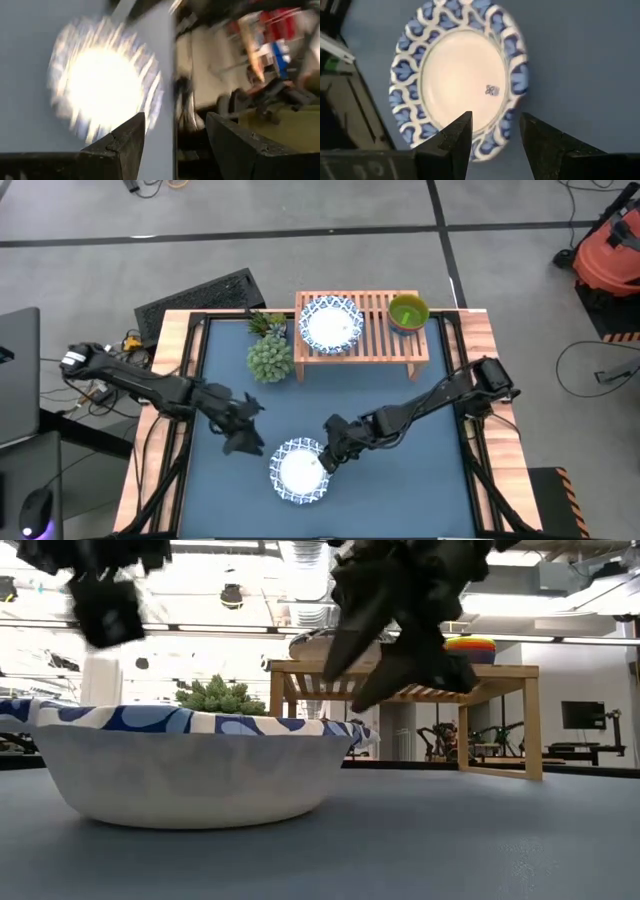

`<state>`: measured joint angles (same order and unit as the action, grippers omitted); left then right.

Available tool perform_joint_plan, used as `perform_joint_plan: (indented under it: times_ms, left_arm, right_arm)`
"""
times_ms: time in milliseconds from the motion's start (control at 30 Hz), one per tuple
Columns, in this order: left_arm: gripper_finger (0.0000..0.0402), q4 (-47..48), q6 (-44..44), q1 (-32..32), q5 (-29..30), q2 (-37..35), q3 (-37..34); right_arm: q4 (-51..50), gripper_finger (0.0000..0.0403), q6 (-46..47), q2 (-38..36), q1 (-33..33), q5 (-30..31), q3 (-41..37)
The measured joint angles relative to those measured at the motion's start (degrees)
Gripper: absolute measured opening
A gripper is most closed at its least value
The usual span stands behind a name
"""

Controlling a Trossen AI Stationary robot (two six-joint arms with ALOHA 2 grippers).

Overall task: Place and stack bowls onto a shelf
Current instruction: Stack the white bowl on top of the white bowl on the shelf

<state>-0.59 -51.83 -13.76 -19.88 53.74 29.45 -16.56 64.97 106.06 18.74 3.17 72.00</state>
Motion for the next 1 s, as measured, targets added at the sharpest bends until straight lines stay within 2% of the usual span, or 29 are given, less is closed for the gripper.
perform_joint_plan:
  times_ms: [200, 367, 567, 700, 800, 1000]
  left_arm:
    - [0.0197, -7.5, 19.7, -4.1, 8.3, -7.2, 0.1]
    - [0.0197, -8.8, 25.4, -7.9, 18.1, -9.4, 0.0]
    - [0.0197, -14.2, 41.9, -12.9, 21.8, -11.7, 0.0]
    - [0.0197, -6.9, 44.5, -15.7, 27.7, -16.2, -0.1]
    - [0.0197, -6.0, 44.7, -18.0, 31.0, -21.1, -2.7]
    - [0.0197, -7.3, 41.7, -21.7, 31.3, -31.9, -10.3]
  right_arm:
    - [-1.1, 0.0192, -0.2, 0.2, 0.3, 4.1, 0.2]
    - [-0.9, 0.0192, -0.4, 0.1, 0.4, 4.3, 0.2]
    - [-1.2, 0.0192, -0.7, 0.1, 0.5, 4.4, 0.2]
    - [-1.2, 0.0192, -0.7, 0.1, 0.6, 4.5, 0.2]
    - [-1.4, 0.0192, -0.8, 0.1, 0.8, 4.5, 0.2]
    - [-1.5, 0.0192, -0.9, 0.1, 0.8, 4.5, -0.6]
